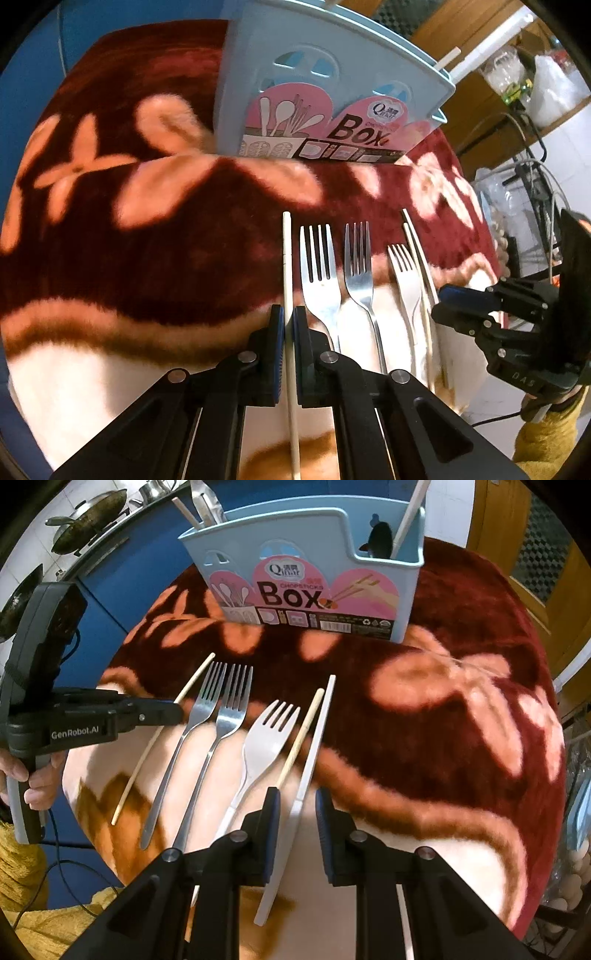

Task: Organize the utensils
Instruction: 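Grasp a wooden chopstick with the left tool while the right tool grasps a white chopstick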

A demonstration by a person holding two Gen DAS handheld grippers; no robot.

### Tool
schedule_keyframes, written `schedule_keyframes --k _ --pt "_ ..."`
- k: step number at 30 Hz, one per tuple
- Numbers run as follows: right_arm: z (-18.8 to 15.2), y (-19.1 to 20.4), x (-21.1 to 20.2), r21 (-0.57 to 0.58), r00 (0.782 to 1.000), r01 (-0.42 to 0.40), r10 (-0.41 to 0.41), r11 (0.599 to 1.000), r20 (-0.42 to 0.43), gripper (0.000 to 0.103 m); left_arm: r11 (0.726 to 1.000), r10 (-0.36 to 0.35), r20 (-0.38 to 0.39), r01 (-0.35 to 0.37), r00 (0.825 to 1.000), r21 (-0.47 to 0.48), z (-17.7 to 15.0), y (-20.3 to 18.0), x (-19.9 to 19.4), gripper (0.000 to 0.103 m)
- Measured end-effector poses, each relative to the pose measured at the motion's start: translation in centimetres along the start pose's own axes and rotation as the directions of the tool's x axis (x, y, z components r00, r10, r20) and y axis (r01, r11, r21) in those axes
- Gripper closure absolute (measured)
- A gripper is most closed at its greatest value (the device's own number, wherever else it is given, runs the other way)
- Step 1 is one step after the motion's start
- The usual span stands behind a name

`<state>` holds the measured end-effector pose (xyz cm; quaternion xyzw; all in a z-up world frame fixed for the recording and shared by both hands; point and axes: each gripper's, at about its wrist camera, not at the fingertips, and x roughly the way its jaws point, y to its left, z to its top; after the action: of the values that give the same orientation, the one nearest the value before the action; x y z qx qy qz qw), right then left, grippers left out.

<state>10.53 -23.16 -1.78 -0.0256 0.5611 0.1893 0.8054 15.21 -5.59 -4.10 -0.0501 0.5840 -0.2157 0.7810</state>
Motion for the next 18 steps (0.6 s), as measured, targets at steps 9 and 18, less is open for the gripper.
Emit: schedule_keyframes --k 9,18 --pt "2.3 -1.5 1.5 0.027 0.995 -0.050 0.052 0.998 -0.087 0.081 0.999 0.016 -0.058 -0.013 0.998 0.045 1.4 -0.1 0.5 0.098" --pt "3.9 -1.7 2.3 0.025 0.987 -0.095 0.098 0.995 -0.126 0.082 1.000 -0.004 0.021 0.003 1.000 0.025 1.1 0.3 -0.2 0.099"
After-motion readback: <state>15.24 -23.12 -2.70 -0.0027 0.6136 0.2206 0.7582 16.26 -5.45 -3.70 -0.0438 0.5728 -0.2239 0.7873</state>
